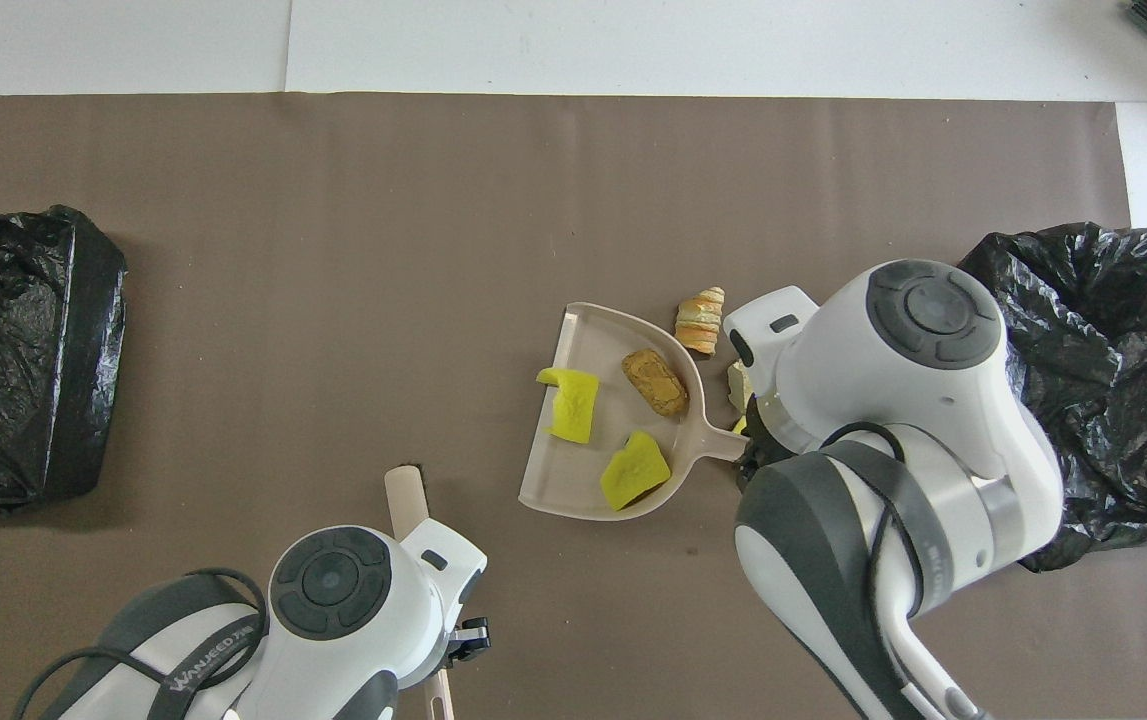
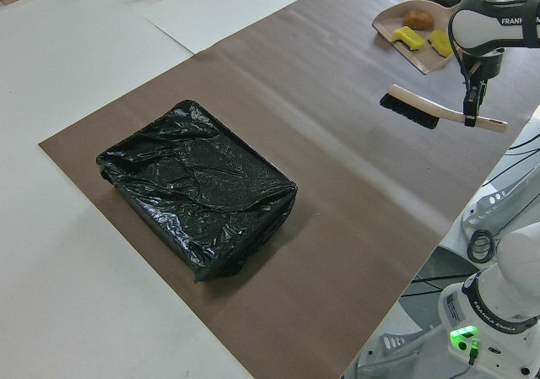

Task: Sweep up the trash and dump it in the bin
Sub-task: 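Carry the loaded dustpan with the right gripper over the nearby black bin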

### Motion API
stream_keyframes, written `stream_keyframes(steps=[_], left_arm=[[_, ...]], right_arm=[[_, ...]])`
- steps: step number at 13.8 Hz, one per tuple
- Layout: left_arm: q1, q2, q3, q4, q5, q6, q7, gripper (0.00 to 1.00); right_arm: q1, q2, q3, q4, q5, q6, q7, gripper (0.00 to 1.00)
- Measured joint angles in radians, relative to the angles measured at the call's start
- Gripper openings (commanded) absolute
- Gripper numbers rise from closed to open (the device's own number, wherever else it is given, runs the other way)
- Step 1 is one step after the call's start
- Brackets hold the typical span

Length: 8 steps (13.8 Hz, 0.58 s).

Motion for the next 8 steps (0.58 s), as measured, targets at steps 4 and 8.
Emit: stream_keyframes(steps=[4, 8], left_arm=[[-0.154, 0.056, -0.012, -0.029, -0.003, 0.124, -0.079, 0.0], [-0.225, 0.091, -0.014, -0.029, -0.061, 0.164, -0.082, 0.0]], right_arm=[[-0.204, -0.071, -0.005, 0.037, -0.024, -0.057, -0.111, 0.0], [-0.509, -0.064, -0.014, 0.095, -0.081, -0.113, -0.385, 0.0]])
